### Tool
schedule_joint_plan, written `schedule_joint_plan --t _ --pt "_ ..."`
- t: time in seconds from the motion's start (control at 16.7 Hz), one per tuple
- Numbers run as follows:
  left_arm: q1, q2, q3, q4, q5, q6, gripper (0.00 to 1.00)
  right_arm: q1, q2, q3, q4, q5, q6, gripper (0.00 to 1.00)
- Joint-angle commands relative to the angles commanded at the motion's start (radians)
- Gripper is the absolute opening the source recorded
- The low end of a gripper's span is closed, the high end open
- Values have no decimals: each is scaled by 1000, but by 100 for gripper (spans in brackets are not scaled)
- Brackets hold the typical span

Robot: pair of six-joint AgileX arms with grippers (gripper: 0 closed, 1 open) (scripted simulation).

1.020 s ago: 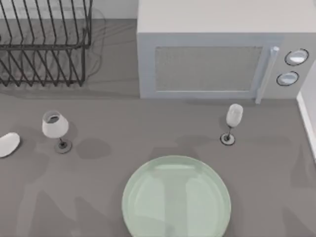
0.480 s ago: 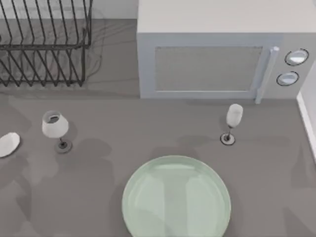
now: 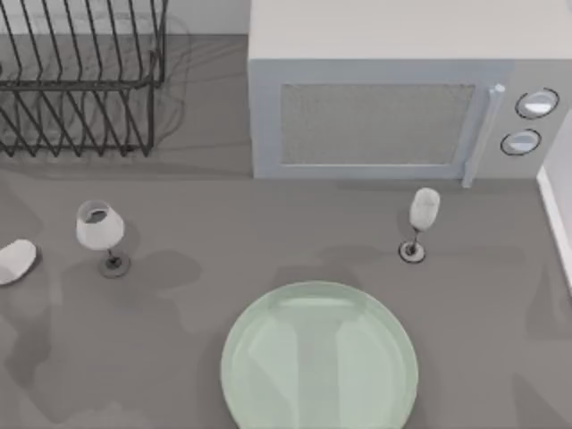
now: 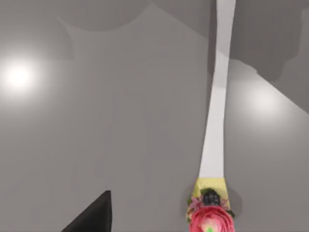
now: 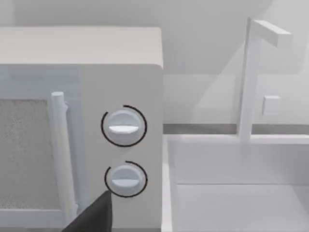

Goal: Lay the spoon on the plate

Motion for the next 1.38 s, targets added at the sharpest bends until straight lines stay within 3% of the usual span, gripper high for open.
schedule_joint_plan --t 0.24,0.72,1.02,1.38 --pt "-3 17 -28 41 0 -2 100 0 0 0 0 0 0 100" --pt "4 172 -206 382 1 7 100 0 0 0 0 0 0 100" --pt "5 182 -218 400 1 7 100 0 0 0 0 0 0 100" --pt "5 182 -218 400 1 7 55 0 0 0 0 0 0 100"
